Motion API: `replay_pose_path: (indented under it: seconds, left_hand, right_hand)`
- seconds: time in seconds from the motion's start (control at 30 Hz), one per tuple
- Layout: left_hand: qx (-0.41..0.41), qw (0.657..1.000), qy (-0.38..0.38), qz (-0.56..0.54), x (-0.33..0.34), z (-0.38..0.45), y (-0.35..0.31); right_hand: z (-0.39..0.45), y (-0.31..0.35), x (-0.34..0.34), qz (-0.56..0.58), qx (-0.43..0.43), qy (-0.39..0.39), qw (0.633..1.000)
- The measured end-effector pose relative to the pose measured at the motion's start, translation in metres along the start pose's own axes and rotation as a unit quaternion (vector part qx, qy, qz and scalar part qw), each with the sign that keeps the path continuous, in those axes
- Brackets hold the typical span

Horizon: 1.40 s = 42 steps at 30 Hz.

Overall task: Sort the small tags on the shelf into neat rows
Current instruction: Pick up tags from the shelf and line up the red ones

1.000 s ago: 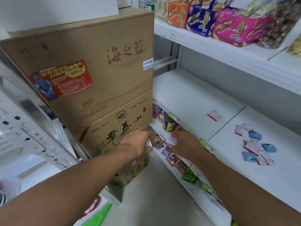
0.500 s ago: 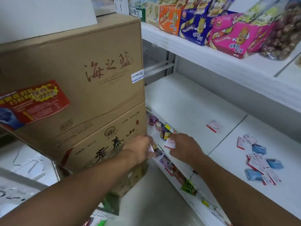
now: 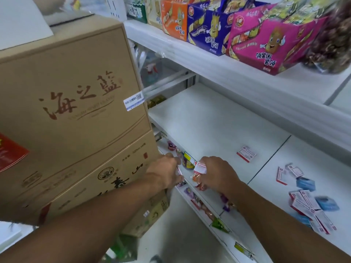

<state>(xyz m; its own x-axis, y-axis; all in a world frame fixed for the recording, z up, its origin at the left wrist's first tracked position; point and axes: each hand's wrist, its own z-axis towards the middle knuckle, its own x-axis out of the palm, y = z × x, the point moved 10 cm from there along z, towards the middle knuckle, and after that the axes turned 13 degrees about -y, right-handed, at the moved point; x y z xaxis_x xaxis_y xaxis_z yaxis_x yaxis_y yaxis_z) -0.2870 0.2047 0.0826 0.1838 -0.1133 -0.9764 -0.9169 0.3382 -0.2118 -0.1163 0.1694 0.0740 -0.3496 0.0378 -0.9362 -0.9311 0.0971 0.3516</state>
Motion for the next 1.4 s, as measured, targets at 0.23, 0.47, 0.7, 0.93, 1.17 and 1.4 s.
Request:
replay_pose_path:
  seconds: [0.23, 0.47, 0.7, 0.93, 1.17, 1.4]
  left_hand:
    - [0.065, 0.997, 0.030, -0.013, 0.023, 0.053, -0.014]
    - [0.121, 0.990, 0.052, -0.052, 0.043, 0.106, -0.042]
    - [0.195, 0.977, 0.085, -0.031, 0.069, 0.126, -0.090]
    - [0.249, 0.965, 0.068, -0.047, 0.070, 0.122, -0.149]
    - [0.260, 0.962, 0.071, -0.046, 0.075, 0.113, -0.187]
    - [0.225, 0.972, 0.064, -0.032, 0.089, 0.120, -0.204]
  right_hand:
    - [0.023, -0.017, -0.004, 0.009, 0.061, -0.014, 0.998]
    - [0.025, -0.049, -0.016, -0.010, 0.157, -0.014, 0.987]
    - [-0.002, -0.083, -0.024, -0.008, 0.250, -0.051, 0.967]
    - [-0.041, -0.119, -0.031, -0.009, 0.315, -0.063, 0.947]
    - [-0.070, -0.152, -0.037, -0.006, 0.334, -0.058, 0.941]
    - [-0.074, -0.178, -0.033, 0.011, 0.305, -0.054, 0.951]
